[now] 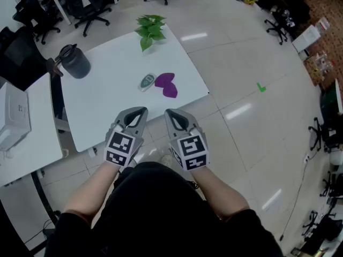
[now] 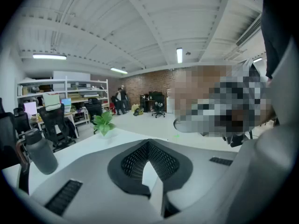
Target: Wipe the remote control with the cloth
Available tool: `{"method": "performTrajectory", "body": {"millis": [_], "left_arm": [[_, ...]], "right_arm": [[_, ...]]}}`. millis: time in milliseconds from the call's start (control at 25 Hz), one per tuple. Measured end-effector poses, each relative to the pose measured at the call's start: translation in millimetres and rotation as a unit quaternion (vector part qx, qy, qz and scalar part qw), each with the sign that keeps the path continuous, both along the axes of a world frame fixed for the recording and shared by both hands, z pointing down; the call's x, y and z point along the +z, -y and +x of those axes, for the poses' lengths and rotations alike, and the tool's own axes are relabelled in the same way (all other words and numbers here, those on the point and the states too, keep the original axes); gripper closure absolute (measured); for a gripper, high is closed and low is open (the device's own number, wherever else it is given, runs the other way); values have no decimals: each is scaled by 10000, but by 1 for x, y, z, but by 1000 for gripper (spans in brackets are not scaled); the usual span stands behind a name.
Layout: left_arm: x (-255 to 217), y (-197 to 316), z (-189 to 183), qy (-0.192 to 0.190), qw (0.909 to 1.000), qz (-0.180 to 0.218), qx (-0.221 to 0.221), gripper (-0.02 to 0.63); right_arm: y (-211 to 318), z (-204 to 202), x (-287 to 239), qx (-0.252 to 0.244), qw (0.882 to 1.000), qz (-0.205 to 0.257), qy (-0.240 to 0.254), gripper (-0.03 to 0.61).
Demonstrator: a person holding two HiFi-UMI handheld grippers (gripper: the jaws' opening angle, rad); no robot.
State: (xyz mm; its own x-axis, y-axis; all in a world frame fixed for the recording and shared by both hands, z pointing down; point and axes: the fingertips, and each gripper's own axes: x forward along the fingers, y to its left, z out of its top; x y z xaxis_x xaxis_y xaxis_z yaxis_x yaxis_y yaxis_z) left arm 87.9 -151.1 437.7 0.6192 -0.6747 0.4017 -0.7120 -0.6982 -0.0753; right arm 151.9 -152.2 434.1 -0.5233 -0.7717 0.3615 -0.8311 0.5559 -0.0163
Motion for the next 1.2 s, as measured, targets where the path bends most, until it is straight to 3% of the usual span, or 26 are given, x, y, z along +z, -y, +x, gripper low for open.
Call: {"method": "performTrajectory", "body": {"millis": [480, 800, 920, 1200], "left_arm": [[-3, -3, -45, -126, 9991, -52, 398, 612], [13, 14, -63, 41, 9982, -68, 587, 604], [33, 32, -61, 118, 9979, -331, 538, 487], [126, 118, -39, 574, 9902, -1263, 146, 360]], "right_arm": [[-12, -43, -3, 529, 9985, -70, -90, 561], [-30, -66, 7, 913, 9955, -221, -123, 561], [-31, -59, 23, 1012, 9941, -331, -196, 561], [0, -44, 48, 910, 9938, -613, -166, 561]]}}
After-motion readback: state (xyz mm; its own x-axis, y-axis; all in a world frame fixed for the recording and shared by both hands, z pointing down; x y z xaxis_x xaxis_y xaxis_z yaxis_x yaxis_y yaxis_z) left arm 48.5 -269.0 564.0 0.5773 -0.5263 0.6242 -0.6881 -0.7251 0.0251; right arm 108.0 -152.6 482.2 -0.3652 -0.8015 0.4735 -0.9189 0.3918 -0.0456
